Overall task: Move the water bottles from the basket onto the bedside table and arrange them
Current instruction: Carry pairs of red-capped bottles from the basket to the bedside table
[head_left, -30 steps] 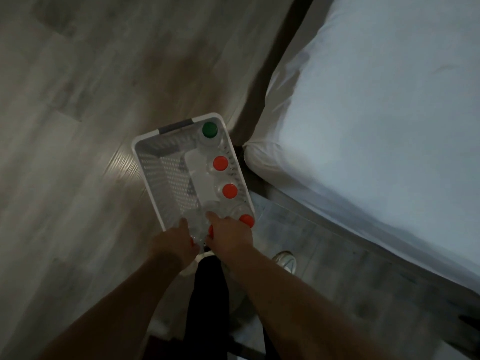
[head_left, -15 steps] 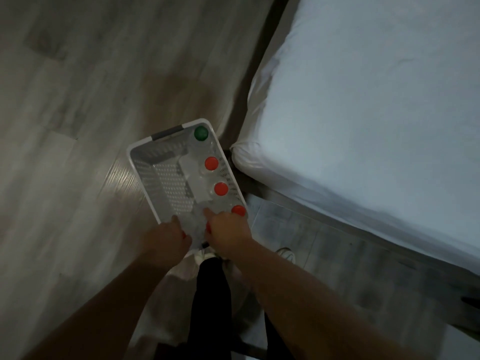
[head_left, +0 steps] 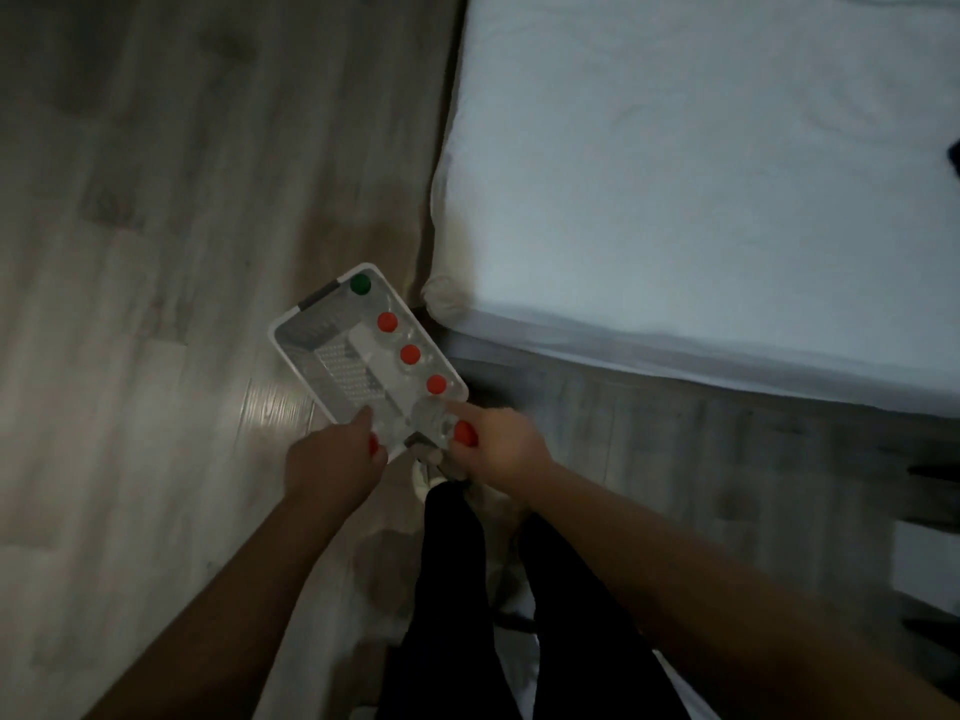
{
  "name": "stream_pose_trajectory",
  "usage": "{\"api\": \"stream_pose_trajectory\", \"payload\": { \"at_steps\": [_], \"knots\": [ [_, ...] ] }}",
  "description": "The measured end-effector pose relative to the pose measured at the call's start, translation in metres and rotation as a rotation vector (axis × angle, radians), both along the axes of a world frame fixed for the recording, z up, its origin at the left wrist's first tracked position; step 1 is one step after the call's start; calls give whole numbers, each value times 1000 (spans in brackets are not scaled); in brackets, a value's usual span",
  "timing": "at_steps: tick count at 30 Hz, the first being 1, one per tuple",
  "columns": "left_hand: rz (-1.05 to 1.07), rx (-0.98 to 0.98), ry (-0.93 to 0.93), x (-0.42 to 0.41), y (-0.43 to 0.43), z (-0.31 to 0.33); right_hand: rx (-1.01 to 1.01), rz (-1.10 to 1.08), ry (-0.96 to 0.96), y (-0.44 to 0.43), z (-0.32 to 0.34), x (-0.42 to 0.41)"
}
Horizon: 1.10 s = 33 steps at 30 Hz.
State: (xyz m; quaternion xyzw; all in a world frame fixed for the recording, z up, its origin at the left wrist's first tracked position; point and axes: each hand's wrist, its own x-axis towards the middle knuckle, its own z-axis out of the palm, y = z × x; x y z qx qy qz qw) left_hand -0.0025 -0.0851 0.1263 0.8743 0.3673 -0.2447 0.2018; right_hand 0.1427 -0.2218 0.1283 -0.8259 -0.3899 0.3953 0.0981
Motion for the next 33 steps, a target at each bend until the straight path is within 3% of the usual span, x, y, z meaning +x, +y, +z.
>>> {"api": "stream_pose_trajectory", "payload": {
  "at_steps": [7, 16, 23, 33],
  "knots": [
    [-22, -76, -193, 37, -55, 83, 73, -393, -75, -105, 73, 18],
    [-190, -123, -477, 108, -190, 135, 183, -850, -176, -296, 122, 53],
    [-192, -342, -659, 161, -322, 160, 354, -1222, -226, -448, 138, 55],
    [-322, -584, -728, 218, -483, 178, 375, -1573, -281, -628, 143, 41]
  ]
}}
